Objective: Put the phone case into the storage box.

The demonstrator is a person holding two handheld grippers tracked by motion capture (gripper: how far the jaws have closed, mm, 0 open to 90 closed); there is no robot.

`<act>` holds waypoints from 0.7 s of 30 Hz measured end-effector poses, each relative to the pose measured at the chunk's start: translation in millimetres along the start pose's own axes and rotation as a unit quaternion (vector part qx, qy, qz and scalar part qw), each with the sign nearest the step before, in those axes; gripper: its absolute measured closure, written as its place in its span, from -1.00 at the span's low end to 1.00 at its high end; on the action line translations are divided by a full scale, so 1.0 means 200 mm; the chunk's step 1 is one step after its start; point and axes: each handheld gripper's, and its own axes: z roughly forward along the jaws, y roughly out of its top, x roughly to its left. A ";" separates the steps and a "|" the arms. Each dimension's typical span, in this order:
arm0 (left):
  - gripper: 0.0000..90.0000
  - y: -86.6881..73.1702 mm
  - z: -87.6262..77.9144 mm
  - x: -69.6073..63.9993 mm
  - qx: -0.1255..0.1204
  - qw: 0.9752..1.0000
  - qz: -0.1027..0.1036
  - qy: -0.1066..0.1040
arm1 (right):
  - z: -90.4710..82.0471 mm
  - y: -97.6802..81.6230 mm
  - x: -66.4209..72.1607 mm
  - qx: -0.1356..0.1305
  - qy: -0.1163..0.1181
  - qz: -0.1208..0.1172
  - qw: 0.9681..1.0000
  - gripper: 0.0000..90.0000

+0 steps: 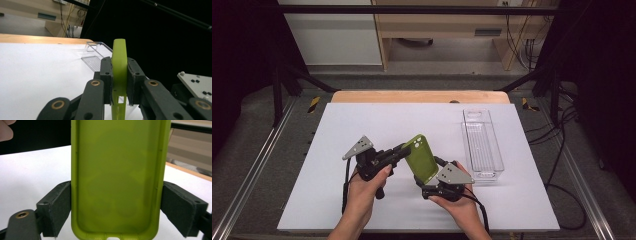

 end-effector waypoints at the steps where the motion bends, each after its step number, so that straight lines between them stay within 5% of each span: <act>1: 0.72 0.00 0.00 0.00 -0.001 1.000 0.001 0.001 | 0.00 0.00 0.00 0.004 0.001 0.004 1.000 -0.77; 21: 0.72 0.01 -0.02 -0.03 -0.005 0.997 0.065 0.041 | -0.01 0.00 0.00 0.013 -0.008 0.015 1.000 -0.92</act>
